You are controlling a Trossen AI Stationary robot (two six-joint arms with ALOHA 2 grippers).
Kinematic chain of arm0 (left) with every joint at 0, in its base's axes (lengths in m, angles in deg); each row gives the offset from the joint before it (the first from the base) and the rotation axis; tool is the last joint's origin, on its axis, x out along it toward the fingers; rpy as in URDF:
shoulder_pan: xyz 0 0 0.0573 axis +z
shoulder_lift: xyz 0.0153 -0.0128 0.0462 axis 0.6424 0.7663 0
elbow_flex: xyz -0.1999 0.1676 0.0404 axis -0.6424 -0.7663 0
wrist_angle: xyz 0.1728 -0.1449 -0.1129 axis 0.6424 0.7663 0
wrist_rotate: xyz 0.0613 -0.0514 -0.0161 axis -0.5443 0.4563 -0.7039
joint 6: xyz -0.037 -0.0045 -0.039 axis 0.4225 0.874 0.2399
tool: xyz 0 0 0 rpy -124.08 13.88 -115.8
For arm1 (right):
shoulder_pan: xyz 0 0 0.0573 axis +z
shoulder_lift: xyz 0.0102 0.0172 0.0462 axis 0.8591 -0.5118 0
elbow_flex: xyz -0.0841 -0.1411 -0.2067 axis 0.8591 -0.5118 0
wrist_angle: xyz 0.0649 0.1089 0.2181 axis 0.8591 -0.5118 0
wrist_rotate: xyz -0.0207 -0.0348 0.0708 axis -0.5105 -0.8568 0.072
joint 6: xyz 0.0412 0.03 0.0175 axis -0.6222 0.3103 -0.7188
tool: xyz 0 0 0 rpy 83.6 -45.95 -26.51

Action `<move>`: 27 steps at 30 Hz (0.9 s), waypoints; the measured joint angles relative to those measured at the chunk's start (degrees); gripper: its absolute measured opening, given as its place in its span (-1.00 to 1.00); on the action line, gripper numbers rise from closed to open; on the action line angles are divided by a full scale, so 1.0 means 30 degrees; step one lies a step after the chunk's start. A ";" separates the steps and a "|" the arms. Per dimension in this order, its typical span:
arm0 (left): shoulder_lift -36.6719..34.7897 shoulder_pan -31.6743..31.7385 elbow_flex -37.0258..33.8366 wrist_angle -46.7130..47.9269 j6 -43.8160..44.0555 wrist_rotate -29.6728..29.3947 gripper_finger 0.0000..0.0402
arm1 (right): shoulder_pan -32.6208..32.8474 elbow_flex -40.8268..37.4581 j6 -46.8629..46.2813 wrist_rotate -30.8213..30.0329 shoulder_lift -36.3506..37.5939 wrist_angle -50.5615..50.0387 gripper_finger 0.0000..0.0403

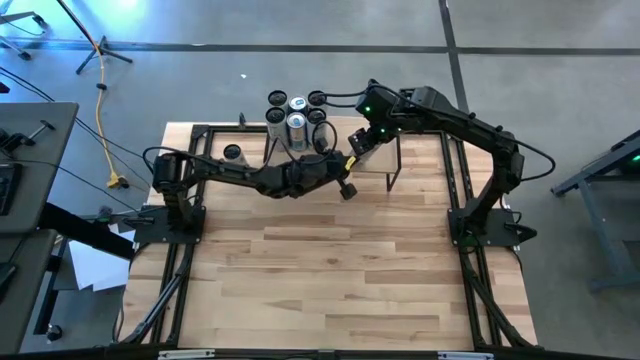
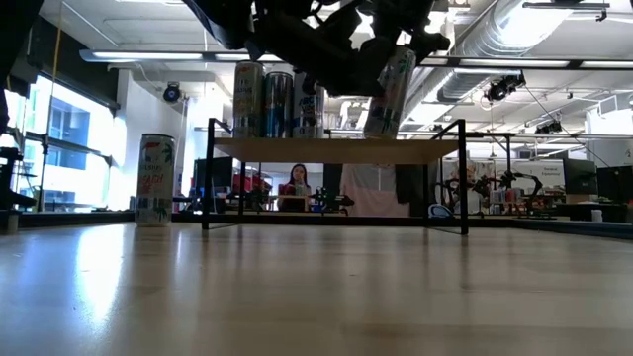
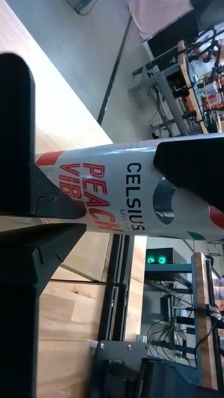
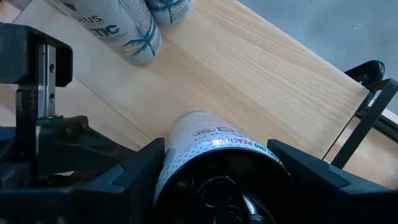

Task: Place canned beverage on shelf
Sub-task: Put the right black soda can on the shelf

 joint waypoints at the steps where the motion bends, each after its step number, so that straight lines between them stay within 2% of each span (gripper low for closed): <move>1: 0.0000 0.0000 0.0000 -0.0001 0.0000 0.0000 -1.00 | 0.0000 0.0000 0.0000 0.0001 0.0000 0.0000 0.25; 27: 0.0000 0.0102 -0.0022 0.0080 0.0117 -0.0035 -1.00 | -0.0027 0.0000 0.0083 0.0545 0.0000 0.0104 0.25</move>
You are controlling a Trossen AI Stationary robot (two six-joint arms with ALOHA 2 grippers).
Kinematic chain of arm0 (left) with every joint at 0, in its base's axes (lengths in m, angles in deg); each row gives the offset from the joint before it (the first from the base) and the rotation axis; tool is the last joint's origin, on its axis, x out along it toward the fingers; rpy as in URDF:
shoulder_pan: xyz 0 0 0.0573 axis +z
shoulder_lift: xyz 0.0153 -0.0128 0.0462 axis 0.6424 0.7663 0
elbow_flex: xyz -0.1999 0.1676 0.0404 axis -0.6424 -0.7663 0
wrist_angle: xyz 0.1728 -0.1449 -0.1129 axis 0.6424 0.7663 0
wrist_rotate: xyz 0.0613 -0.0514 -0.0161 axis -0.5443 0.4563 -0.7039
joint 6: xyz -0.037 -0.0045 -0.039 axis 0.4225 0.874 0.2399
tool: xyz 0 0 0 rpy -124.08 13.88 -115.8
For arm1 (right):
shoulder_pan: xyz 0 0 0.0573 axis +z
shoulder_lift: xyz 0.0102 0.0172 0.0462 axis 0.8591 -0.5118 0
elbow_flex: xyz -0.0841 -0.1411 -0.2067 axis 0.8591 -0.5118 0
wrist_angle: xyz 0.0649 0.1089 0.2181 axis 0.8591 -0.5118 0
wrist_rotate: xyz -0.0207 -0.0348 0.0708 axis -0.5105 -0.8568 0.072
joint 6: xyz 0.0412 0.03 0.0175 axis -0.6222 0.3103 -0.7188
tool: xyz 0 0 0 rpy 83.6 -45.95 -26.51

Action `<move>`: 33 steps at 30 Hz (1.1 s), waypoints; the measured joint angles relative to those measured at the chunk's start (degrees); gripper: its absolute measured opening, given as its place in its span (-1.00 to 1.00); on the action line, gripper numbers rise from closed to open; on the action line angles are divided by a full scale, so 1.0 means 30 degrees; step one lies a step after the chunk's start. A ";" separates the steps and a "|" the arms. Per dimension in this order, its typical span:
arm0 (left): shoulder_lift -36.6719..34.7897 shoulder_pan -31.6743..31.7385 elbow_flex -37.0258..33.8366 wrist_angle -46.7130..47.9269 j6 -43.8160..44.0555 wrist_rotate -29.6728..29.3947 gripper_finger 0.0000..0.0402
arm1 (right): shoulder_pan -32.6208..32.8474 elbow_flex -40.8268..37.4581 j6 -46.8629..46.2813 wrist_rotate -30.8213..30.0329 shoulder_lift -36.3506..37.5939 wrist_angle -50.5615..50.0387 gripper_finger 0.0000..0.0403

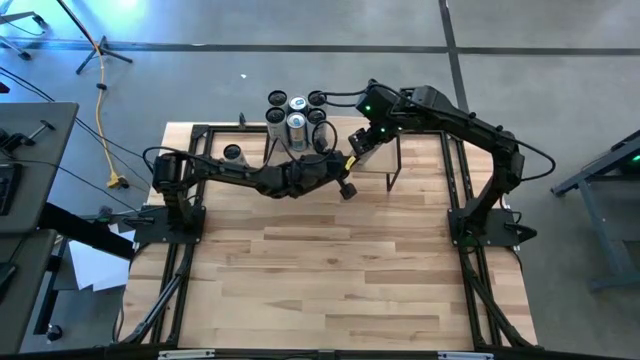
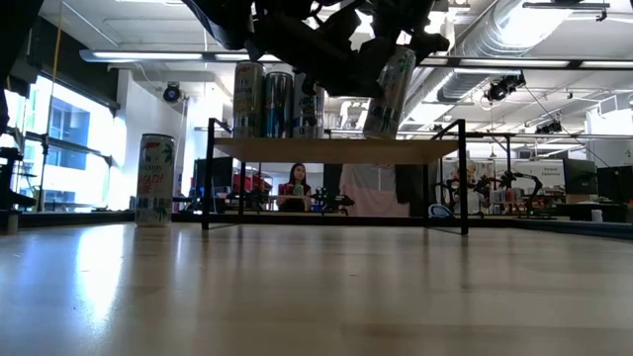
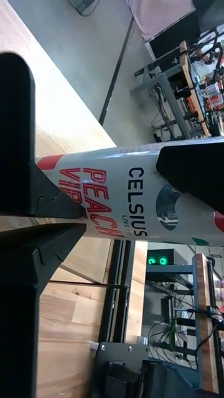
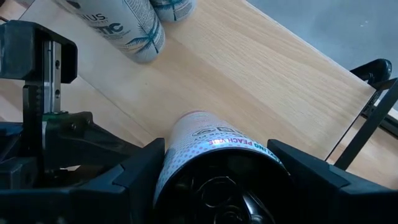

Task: Place canned beverage on shelf
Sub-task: Put the right black soda can on the shelf

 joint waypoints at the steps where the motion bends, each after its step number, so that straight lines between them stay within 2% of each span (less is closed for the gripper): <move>1: 0.0000 0.0000 0.0000 0.0000 0.0007 -0.0014 -1.00 | -0.0002 -0.0004 0.0145 -0.0002 0.0000 0.0033 0.25; 33: 0.0000 0.0015 0.0000 0.0073 -0.0495 0.0028 -1.00 | -0.0002 -0.0007 0.0784 -0.0049 0.0000 0.0307 0.26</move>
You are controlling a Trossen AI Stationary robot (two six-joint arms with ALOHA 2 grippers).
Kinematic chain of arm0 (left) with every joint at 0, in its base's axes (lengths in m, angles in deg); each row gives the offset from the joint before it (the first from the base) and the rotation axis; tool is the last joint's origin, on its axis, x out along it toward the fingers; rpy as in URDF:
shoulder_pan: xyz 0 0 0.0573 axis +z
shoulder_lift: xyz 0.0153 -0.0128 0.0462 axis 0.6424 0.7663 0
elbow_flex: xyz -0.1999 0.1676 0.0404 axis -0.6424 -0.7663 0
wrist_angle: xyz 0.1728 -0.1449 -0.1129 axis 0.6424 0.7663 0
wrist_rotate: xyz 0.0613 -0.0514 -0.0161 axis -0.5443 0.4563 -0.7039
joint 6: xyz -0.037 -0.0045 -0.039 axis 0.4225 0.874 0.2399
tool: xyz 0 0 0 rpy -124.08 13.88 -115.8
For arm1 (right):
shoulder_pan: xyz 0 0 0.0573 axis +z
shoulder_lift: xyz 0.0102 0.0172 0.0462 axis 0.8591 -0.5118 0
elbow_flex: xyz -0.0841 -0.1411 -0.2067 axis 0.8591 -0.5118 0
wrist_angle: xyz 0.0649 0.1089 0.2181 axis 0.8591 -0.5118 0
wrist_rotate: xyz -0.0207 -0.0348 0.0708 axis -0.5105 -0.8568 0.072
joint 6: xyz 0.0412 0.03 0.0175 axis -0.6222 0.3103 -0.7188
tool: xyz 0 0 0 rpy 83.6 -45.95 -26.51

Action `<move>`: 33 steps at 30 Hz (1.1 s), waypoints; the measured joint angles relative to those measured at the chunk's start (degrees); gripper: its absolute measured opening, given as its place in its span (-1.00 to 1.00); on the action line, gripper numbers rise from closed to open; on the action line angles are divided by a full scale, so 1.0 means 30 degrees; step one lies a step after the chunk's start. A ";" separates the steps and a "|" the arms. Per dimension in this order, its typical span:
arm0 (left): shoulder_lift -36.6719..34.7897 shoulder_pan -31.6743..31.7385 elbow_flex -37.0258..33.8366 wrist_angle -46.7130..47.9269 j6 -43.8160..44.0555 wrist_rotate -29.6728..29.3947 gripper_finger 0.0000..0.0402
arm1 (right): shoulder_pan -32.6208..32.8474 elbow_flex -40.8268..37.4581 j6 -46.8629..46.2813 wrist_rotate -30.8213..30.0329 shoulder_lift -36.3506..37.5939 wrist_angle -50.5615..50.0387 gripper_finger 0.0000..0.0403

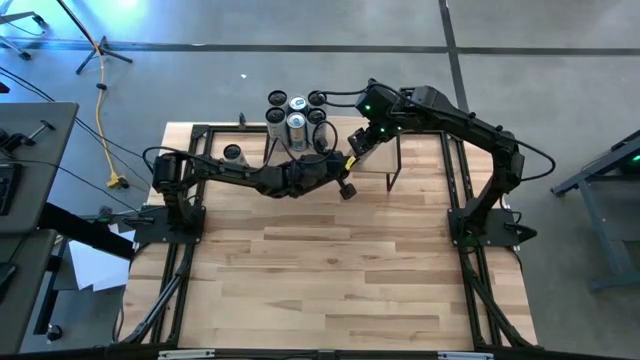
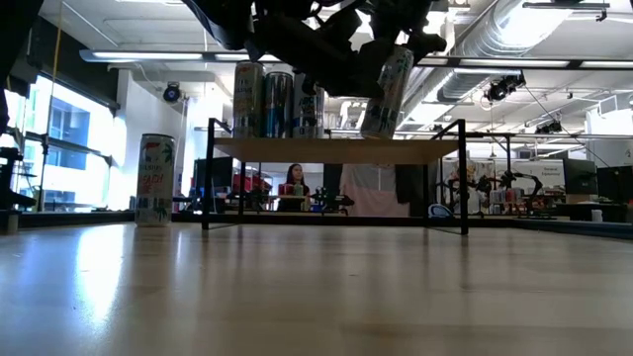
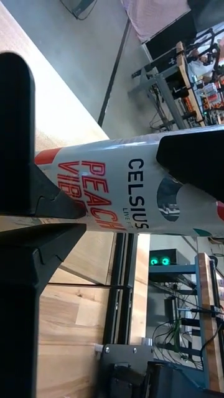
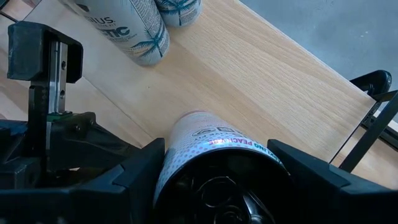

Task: Place canned beverage on shelf
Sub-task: Put the right black soda can on the shelf

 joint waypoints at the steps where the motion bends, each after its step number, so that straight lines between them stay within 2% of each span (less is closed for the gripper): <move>1: 0.0000 0.0000 0.0000 0.0000 0.0000 0.0000 -1.00 | 0.0000 0.0000 0.0000 0.0000 0.0000 -0.0003 0.26; 33: 0.0146 0.0763 0.0000 -0.0290 0.0043 -0.0124 -1.00 | -0.0060 0.0000 0.0350 -0.0294 0.0005 -0.0006 0.26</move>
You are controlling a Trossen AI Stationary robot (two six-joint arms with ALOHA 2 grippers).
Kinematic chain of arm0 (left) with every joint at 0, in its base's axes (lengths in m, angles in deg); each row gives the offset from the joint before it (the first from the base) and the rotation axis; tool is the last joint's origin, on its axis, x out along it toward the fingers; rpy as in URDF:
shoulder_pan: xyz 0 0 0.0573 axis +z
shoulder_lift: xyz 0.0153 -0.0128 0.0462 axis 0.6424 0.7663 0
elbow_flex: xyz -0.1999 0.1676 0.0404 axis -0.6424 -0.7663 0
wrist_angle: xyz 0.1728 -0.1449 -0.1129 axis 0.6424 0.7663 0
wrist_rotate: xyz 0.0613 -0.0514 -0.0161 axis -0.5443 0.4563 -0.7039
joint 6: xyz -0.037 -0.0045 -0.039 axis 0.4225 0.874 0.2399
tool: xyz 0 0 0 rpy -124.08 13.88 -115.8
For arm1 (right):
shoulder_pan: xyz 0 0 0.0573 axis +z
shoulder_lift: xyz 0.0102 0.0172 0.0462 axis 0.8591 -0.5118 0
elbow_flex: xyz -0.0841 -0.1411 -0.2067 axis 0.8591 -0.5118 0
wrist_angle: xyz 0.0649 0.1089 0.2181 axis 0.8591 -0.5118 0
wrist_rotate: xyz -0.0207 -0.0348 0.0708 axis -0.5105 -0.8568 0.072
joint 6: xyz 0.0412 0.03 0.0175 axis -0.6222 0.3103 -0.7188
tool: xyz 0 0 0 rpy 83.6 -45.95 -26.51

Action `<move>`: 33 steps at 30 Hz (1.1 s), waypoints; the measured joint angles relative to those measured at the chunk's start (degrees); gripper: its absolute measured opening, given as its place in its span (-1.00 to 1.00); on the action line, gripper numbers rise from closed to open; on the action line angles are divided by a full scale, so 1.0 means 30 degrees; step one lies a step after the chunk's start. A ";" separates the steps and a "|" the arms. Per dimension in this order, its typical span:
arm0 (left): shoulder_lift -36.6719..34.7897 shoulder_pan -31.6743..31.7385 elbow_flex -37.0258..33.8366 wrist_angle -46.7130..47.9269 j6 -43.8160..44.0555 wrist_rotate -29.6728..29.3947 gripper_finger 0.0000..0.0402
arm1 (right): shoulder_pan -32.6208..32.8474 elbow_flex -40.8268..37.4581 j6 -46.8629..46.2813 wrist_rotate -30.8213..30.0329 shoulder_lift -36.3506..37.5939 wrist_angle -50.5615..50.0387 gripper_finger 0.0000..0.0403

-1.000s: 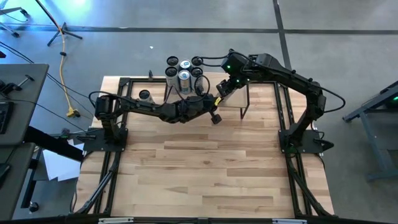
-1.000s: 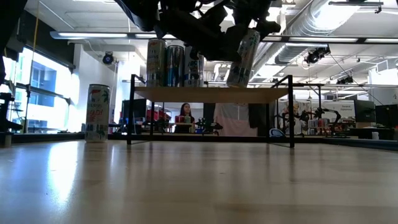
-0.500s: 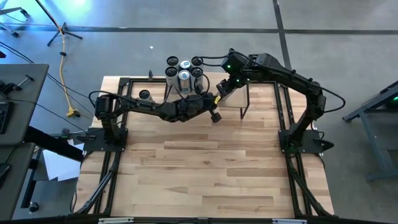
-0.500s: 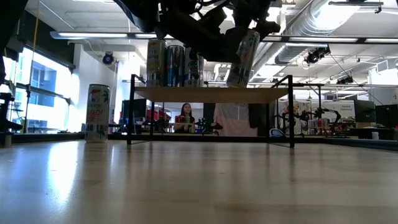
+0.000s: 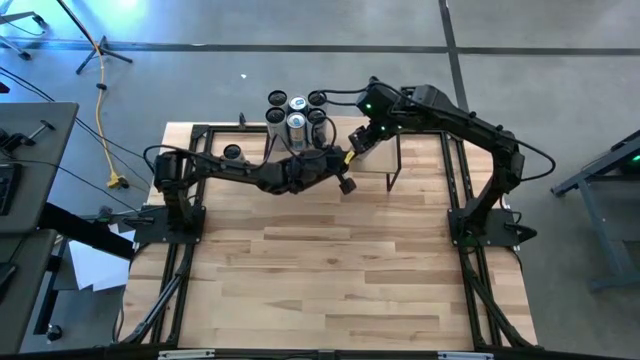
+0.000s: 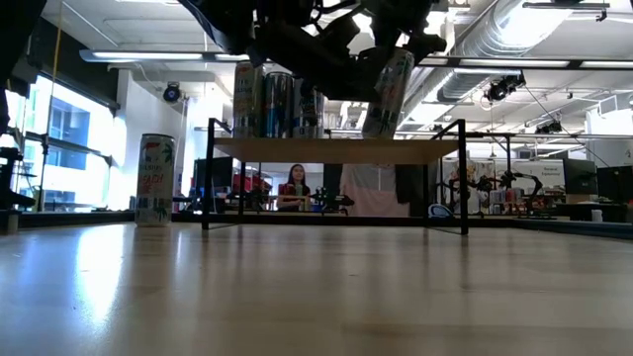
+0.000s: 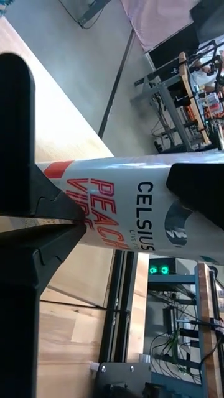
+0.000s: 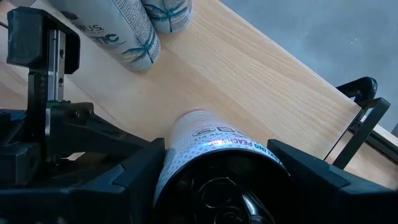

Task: Place canned beverage on shelf
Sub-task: Put the right black soda can on the shelf

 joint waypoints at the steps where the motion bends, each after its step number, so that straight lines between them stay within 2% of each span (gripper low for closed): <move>1: 0.0000 0.0043 0.0000 -0.0003 0.0001 0.0032 -1.00 | -0.0066 0.0000 -0.0008 0.0006 0.0011 0.0012 0.25; 27: -0.0015 0.0090 0.0000 0.0523 0.0114 -0.0046 -1.00 | -0.0581 0.0000 -0.0003 0.0505 0.0019 -0.0565 0.26; 33: -0.0015 0.0090 0.0000 0.0523 0.0373 -0.0015 -1.00 | -0.0640 0.0000 0.0154 0.0460 0.0024 -0.0609 0.40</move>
